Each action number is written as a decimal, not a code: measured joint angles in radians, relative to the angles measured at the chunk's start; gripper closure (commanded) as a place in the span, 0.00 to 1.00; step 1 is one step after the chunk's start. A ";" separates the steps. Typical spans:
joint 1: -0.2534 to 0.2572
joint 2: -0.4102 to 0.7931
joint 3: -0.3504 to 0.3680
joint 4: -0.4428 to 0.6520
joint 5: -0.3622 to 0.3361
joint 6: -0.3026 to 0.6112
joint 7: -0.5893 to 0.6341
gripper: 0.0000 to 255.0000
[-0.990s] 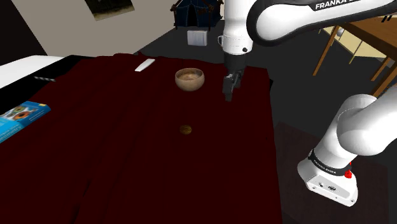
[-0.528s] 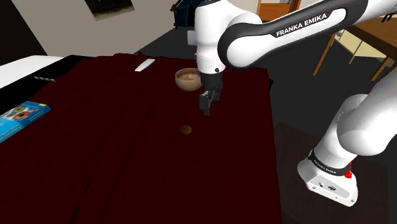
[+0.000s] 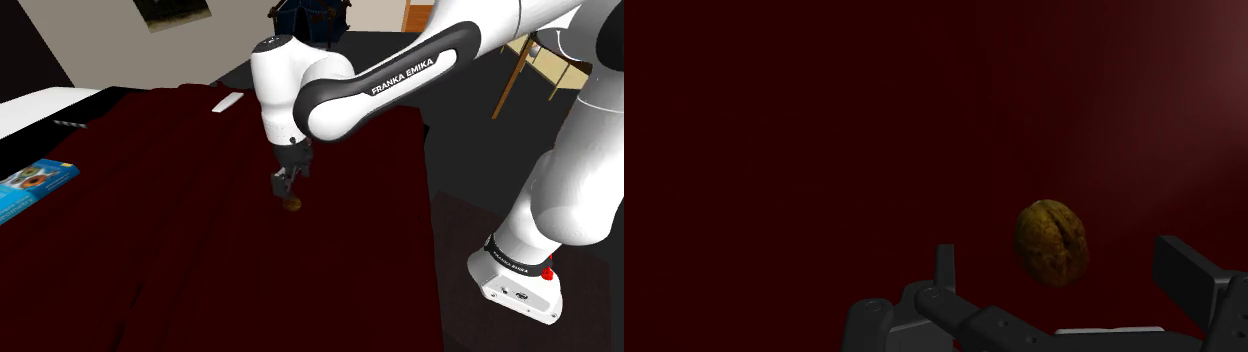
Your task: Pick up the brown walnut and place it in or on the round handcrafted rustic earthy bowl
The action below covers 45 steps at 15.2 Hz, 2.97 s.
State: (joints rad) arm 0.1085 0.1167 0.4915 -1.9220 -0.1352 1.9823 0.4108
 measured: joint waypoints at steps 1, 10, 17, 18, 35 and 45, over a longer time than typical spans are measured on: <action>0.009 0.035 0.002 0.025 -0.021 0.004 0.016 0.00; 0.021 0.096 -0.003 -0.015 -0.062 0.094 0.052 0.00; 0.022 0.097 -0.004 -0.018 -0.064 0.099 0.053 1.00; 0.021 0.097 -0.004 -0.018 -0.064 0.099 0.053 1.00; 0.015 0.050 0.003 0.037 -0.032 0.005 0.025 1.00; 0.014 0.021 0.008 0.133 -0.010 -0.116 0.006 1.00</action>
State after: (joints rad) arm 0.1228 0.1376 0.4997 -1.7887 -0.1455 1.8663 0.4172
